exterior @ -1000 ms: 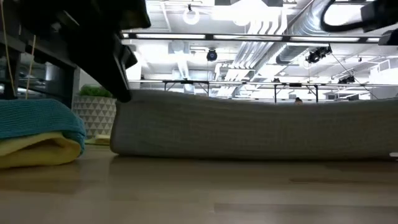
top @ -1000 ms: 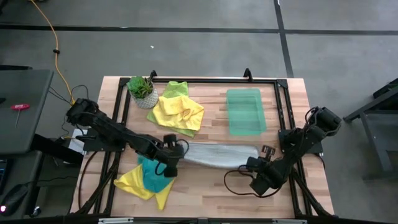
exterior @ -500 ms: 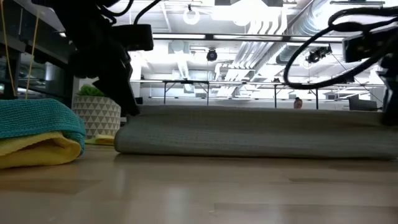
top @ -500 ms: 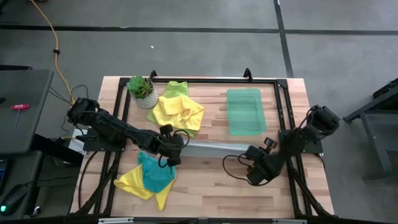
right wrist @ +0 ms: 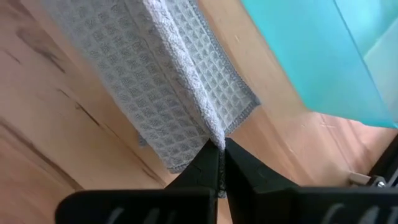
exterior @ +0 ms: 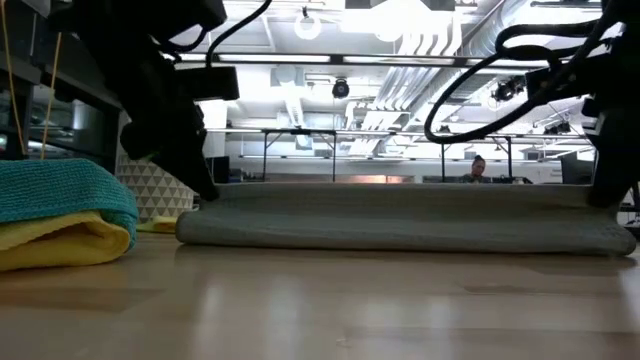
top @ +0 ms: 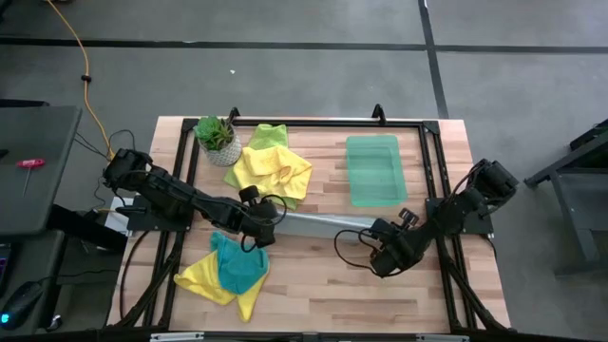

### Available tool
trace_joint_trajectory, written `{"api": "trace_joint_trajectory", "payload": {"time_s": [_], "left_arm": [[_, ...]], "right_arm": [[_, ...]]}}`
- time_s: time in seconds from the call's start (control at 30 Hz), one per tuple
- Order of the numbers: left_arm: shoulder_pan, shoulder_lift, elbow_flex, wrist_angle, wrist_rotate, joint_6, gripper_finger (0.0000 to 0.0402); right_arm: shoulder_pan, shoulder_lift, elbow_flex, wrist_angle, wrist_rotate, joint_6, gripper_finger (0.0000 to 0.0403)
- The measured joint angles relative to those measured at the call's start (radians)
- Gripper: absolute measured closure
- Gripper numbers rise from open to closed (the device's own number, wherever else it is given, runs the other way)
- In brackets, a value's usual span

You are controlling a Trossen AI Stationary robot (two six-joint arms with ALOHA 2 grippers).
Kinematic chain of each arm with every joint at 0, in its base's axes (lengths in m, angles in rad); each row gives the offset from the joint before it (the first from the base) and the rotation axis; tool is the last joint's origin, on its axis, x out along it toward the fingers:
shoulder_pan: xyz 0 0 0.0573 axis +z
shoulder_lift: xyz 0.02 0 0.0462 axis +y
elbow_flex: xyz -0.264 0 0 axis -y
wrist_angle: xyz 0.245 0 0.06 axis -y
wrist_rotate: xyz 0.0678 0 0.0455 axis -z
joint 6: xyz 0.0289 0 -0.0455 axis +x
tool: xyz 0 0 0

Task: Fold microfiber towels
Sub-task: Fold the gray microfiber cloth

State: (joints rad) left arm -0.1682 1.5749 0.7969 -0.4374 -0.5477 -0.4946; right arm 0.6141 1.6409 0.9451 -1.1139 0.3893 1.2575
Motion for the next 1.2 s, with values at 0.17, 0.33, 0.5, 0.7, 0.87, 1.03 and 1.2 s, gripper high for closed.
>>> {"api": "trace_joint_trajectory", "payload": {"time_s": [0.17,0.33,0.5,0.7,0.87,1.03,1.2], "left_arm": [[0.012,0.000,-0.033,-0.011,-0.010,-0.017,0.0367],[0.020,0.000,-0.035,-0.019,-0.030,-0.020,0.0344],[0.019,0.000,-0.016,-0.016,-0.048,0.045,0.0313],[-0.006,-0.010,0.023,0.036,-0.041,0.175,0.0286],[-0.027,-0.010,0.014,0.137,0.056,0.308,0.0282],[-0.031,-0.010,0.001,0.200,0.089,0.325,0.0283],[-0.015,-0.010,0.001,0.209,0.090,0.341,0.0284]], "right_arm": [[-0.015,0.000,-0.001,-0.008,0.018,-0.008,0.0399],[-0.032,0.000,-0.001,-0.011,0.063,-0.026,0.0347],[-0.032,0.000,0.000,-0.072,0.138,-0.029,0.0262],[0.009,0.000,0.015,-0.110,0.166,-0.115,0.0186],[0.088,-0.004,0.015,-0.126,0.157,-0.098,0.0170],[0.187,-0.076,0.015,-0.178,0.133,0.083,0.0176],[0.237,-0.215,-0.082,-0.119,0.059,0.358,0.0186]]}}
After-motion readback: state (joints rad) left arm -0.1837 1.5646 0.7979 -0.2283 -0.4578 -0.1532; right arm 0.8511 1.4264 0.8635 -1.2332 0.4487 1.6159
